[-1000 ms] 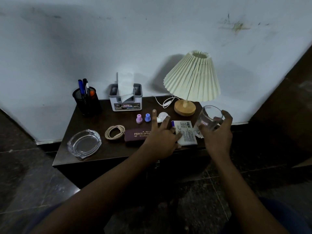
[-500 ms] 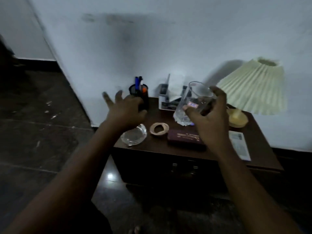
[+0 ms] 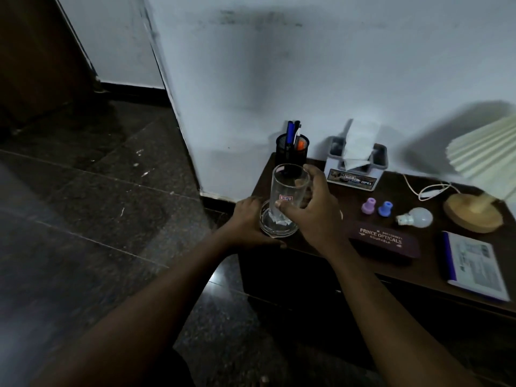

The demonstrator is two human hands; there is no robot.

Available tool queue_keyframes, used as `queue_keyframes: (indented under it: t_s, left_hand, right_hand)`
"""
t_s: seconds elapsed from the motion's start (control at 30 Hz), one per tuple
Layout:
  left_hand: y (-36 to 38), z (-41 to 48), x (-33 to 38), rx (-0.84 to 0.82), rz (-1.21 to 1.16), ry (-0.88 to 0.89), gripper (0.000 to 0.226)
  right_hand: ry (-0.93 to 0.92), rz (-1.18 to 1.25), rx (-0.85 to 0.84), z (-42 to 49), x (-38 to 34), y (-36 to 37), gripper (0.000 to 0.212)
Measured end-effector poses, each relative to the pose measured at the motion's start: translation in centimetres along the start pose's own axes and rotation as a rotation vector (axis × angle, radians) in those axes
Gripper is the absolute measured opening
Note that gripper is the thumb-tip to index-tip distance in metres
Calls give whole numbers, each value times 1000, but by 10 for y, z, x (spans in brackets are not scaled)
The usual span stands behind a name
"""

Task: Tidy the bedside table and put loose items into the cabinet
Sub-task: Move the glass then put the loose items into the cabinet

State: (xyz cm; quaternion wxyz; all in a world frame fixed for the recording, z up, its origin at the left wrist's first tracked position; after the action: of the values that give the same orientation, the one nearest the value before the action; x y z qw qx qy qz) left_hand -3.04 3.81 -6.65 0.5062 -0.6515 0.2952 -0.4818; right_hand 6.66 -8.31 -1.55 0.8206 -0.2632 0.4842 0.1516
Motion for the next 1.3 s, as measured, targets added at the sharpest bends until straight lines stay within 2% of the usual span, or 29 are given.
queue_keyframes:
  t_s: [0.13, 0.27, 0.53, 0.7, 0.77, 0.83, 0.9, 1.0, 1.1, 1.2, 1.23, 1.3]
  left_hand:
    - [-1, 5, -7, 43, -64, -17, 86]
    - [0, 11, -6, 31, -66, -2, 81]
    - [0, 14, -7, 1, -89, 15, 83]
    - [-2, 21, -7, -4, -71, 0, 84]
    - [-2, 24, -5, -28, -56, -3, 89]
    - [0, 26, -8, -119, -23, -30, 108]
    - [2, 31, -11, -275, 74, -36, 128]
    - [-10, 35, -11, -427, 117, 6, 131]
    - [-28, 34, -14, -385, -54, -24, 140]
    - [-31, 20, -37, -331, -268, -172, 170]
    - [-32, 14, -45, -308, -257, -197, 171]
    - [-24, 15, -57, -340, -84, -205, 146]
  right_hand:
    - [17, -1, -30, 0, 6, 9, 90]
    - [15, -2, -54, -3, 5, 19, 92]
    - [24, 5, -62, -4, 5, 22, 87]
    - [40, -17, -61, 1, 4, 24, 92]
    - [60, -35, -82, 3, 3, 21, 98]
    - [63, -72, -97, 5, -3, 9, 98]
    - [13, -147, -82, 11, -18, -16, 85]
    - [-61, -238, -102, 24, -47, -54, 65]
    - [-136, -299, -122, 28, -71, -82, 49]
    - [-169, -294, -104, 18, -84, -103, 24]
    - [-179, -281, -94, 12, -88, -107, 18]
    - [-200, -286, -74, 1, -84, -118, 13]
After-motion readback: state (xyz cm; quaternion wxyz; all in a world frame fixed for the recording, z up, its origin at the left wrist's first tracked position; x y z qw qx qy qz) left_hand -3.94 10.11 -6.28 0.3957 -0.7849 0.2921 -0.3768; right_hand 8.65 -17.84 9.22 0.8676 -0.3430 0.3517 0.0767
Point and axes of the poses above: each hand's wrist, its own z-axis towards the middle knuckle, its own y-axis out of the palm, x = y × z, the point moved 10 cm from there along z, towards the middle knuckle, and after that the axes turned 11 degrees about z, right-handed, at the moved point
